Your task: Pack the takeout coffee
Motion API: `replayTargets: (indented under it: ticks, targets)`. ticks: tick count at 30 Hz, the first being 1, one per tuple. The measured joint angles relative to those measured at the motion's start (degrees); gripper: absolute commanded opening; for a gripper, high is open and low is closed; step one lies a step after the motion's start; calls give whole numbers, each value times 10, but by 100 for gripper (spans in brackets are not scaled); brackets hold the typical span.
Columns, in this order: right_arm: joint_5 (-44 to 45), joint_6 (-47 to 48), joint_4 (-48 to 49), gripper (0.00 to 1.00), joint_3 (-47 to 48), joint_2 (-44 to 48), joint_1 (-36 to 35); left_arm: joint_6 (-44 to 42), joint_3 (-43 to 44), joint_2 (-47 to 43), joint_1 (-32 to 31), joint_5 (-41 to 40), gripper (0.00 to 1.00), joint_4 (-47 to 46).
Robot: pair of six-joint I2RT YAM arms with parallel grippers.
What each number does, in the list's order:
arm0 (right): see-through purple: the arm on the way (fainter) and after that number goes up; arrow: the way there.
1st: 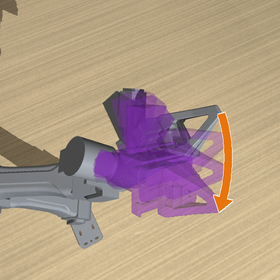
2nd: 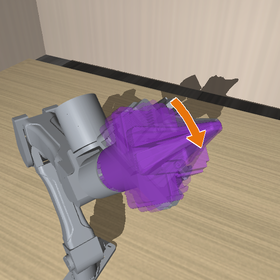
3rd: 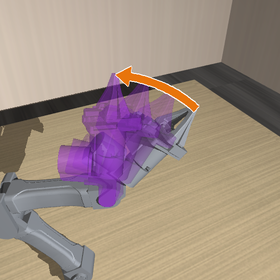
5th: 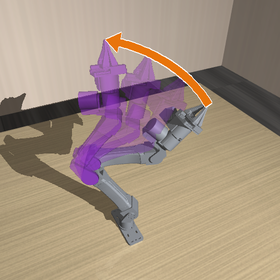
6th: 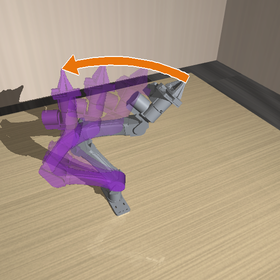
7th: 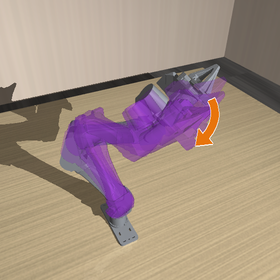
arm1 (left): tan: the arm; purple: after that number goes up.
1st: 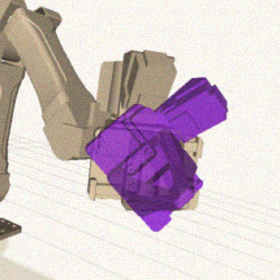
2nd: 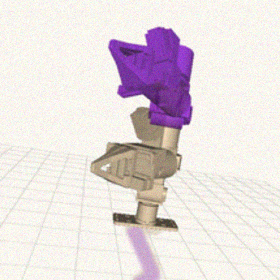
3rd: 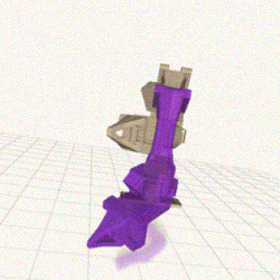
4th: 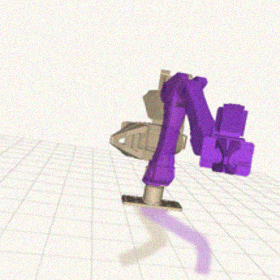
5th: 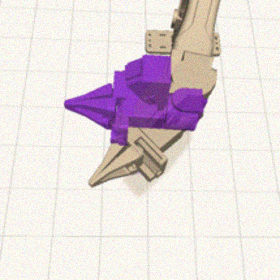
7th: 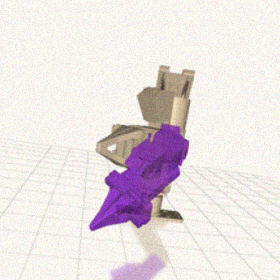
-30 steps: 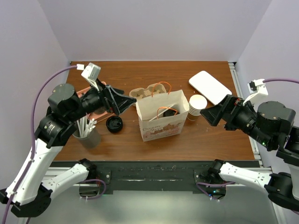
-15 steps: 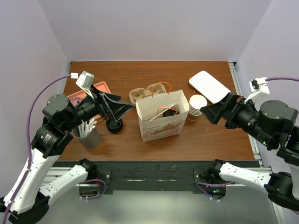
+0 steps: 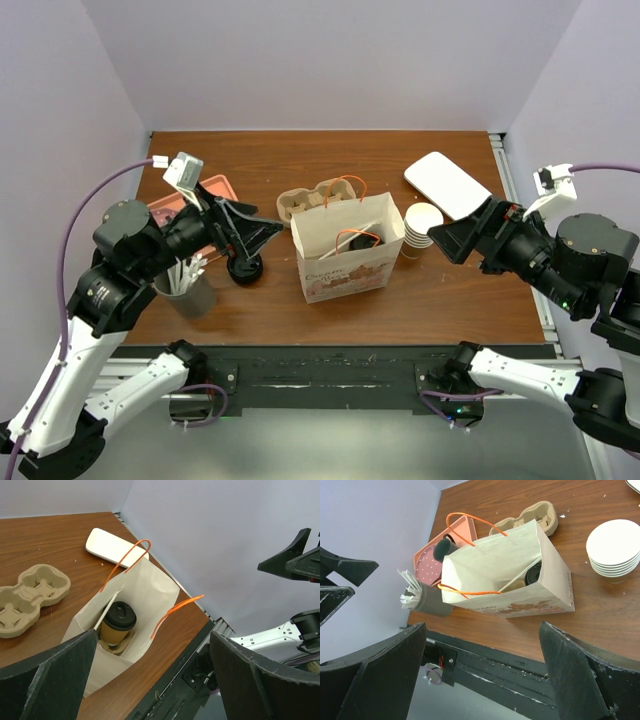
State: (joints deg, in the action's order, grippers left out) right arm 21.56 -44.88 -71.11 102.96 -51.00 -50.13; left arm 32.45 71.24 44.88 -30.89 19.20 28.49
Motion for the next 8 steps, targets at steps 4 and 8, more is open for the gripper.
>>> replayTargets:
  ticks: [4,8]
  targets:
    - [0,3,1,99,0,0,0,-3,5,1,0,-1,100,0]
    - [0,5,1,99,-1,-1,0,-5,7,2,0,-1,100,-1]
